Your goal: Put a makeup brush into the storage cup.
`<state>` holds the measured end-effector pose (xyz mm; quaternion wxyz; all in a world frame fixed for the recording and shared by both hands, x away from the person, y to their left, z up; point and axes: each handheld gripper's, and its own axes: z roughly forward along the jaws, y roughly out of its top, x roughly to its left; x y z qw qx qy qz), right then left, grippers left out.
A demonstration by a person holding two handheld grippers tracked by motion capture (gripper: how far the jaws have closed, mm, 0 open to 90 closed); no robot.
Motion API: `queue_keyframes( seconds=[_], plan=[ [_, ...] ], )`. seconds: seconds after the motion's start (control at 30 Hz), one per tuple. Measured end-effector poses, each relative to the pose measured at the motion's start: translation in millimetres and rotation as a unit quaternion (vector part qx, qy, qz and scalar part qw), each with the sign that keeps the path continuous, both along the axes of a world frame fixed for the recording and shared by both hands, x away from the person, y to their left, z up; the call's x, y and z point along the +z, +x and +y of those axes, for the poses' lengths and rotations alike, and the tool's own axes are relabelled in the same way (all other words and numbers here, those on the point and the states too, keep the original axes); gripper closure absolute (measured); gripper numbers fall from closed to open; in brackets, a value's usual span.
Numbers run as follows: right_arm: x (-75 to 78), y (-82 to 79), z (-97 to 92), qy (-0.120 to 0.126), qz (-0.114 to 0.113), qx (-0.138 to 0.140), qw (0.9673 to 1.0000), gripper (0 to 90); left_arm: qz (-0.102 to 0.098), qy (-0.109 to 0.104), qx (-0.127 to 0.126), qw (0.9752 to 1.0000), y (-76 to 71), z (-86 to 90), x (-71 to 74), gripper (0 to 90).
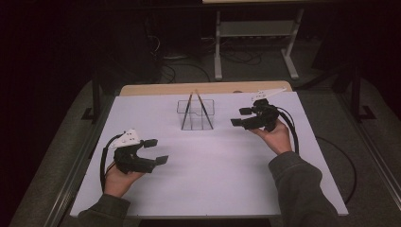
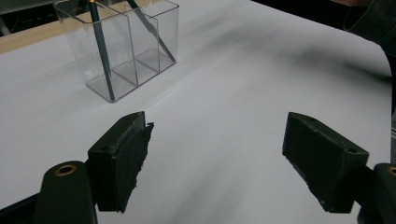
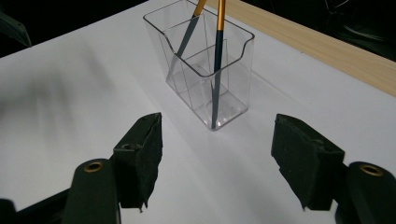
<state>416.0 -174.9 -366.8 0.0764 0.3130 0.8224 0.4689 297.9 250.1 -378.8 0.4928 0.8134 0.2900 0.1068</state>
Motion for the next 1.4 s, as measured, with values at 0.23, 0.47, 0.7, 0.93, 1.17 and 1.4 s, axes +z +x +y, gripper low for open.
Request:
queue_keyframes(
  seconds=[0.23,0.47,0.7,0.93,1.17,1.4],
  plan=[
    [-1.0,-5.8,-4.5,0.001,0.000,-0.003,1.0000,30.8,-0.003,-0.002,0.004,1.0000,-0.2,1.1,0.4,21.5],
    [-1.4,-11.6,-8.4,0.003,-0.002,-0.006,1.0000,29.7,-0.002,-0.003,0.007,1.0000,-0.7,1.5,0.1,21.2],
    [-3.7,-16.8,-12.1,0.005,0.000,-0.010,0.9999,28.1,0.000,-0.003,0.007,1.0000,-0.4,2.4,0.1,21.1],
    [-9.1,-22.2,-16.5,0.010,0.004,-0.013,0.9999,27.5,0.000,0.001,0.010,0.9999,-0.5,2.8,-0.7,19.6],
    [-12.9,-27.1,-21.4,0.010,0.005,-0.018,0.9998,26.5,-0.003,0.004,0.013,0.9999,-0.7,2.6,-1.2,18.2],
    [-13.0,-30.5,-23.1,0.011,0.006,-0.018,0.9998,24.9,-0.002,0.008,0.015,0.9999,-0.6,3.1,-1.8,16.3]
  ],
)
